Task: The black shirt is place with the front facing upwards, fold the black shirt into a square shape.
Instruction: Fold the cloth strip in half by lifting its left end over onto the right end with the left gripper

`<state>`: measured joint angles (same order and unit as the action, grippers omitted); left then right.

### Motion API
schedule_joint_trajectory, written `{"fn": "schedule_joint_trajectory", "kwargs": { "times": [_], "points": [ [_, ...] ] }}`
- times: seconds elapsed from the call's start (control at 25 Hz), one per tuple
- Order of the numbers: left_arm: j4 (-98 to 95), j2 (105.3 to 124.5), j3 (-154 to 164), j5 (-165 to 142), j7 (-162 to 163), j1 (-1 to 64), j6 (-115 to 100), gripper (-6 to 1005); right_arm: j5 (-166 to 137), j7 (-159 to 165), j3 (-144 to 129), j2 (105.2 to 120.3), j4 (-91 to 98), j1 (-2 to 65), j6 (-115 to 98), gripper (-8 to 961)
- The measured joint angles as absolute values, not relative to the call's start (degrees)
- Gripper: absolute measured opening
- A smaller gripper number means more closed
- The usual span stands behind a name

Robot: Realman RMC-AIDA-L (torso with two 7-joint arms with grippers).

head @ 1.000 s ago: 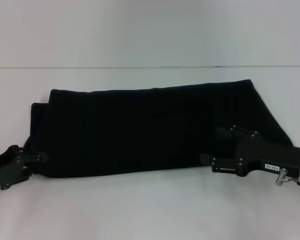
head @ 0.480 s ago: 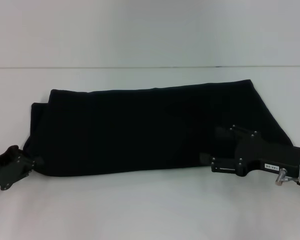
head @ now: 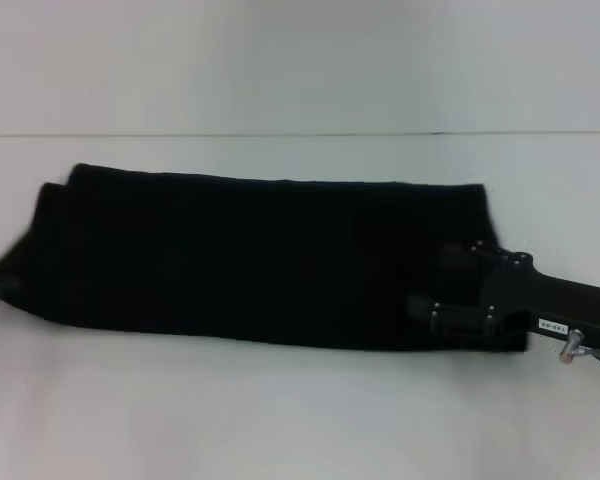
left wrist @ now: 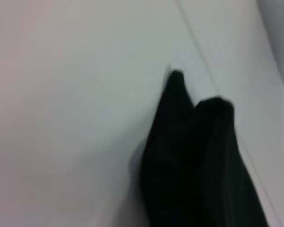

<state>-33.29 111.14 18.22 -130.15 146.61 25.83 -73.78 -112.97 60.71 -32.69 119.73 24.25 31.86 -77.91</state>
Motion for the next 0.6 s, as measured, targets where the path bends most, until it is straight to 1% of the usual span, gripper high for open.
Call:
{"fn": "schedule_joint_trajectory", "kwargs": {
  "times": [0.12,0.24,0.36,0.6],
  "points": [
    [-33.2,109.58,15.4,-130.1,145.7,26.0,-71.9,11,-112.0,60.7,-32.3,119.55,24.3,31.3,-77.9,946],
    [-33.3,108.73,13.6,-130.1,145.2,26.1,-70.3,11,-111.7,60.7,-30.9,119.45,24.3,30.6,-77.8,946],
    [-33.4,108.39,12.7,-130.1,144.6,26.4,-69.7,11,-111.7,60.8,-30.0,119.44,24.3,30.2,-77.8,946],
    [-33.3,108.44,12.3,-127.3,143.6,27.6,-71.7,12,-111.7,60.8,-29.8,119.44,24.3,29.7,-77.5,946]
  ]
}}
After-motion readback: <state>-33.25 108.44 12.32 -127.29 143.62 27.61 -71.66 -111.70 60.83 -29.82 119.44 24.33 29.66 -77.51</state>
